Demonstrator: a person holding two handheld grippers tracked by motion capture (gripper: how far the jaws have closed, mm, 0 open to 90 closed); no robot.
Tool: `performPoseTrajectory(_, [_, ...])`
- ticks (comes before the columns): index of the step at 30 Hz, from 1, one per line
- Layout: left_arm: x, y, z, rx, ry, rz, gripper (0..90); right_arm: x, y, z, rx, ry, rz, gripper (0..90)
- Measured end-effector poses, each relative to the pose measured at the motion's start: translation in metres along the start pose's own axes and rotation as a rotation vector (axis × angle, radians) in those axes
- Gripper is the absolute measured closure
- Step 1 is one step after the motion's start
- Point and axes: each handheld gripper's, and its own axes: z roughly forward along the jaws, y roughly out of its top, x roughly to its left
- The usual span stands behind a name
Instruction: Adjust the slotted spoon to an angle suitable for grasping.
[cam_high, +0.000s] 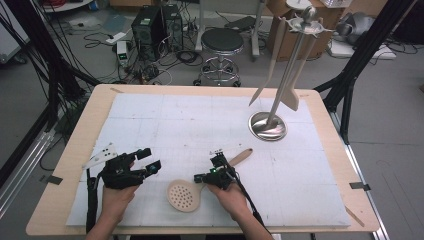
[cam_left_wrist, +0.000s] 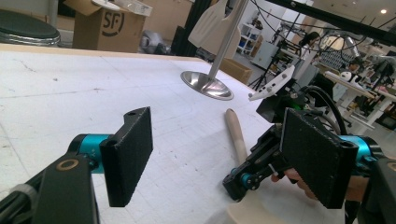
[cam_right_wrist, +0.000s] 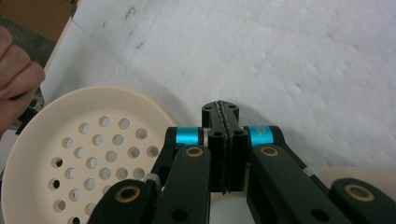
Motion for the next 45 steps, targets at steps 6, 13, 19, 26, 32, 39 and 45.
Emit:
performPoseTrajectory(6, [-0.001,0.000,0.001,0.003,-0.002,0.002,25.9,-0.009,-0.008,-0.014,0.010,0.008,0.014,90.0])
performPoseTrajectory(13, [-0.001,-0.001,0.000,0.001,0.003,0.002,25.9,-0.018,-0.017,-0.029,0.005,0.005,0.028,90.0])
performPoseTrajectory(19, [-0.002,-0.001,0.001,0.008,0.001,0.007,25.9,-0.026,-0.021,-0.038,-0.003,0.000,0.037,90.0])
performPoseTrajectory(26, [-0.001,-0.001,0.000,0.007,0.002,0.006,25.9,-0.029,-0.021,-0.040,0.006,0.015,0.029,90.0])
performPoseTrajectory(32, [-0.001,-0.001,-0.001,0.003,0.006,0.003,25.9,-0.034,-0.022,-0.045,-0.005,0.000,0.035,90.0])
performPoseTrajectory(39, [-0.002,-0.001,-0.001,0.003,0.007,0.003,25.9,-0.048,-0.027,-0.062,-0.035,-0.028,0.063,90.0])
performPoseTrajectory(45, [-0.002,-0.001,0.001,0.012,0.002,0.004,25.9,-0.051,-0.028,-0.066,-0.064,-0.028,0.102,90.0])
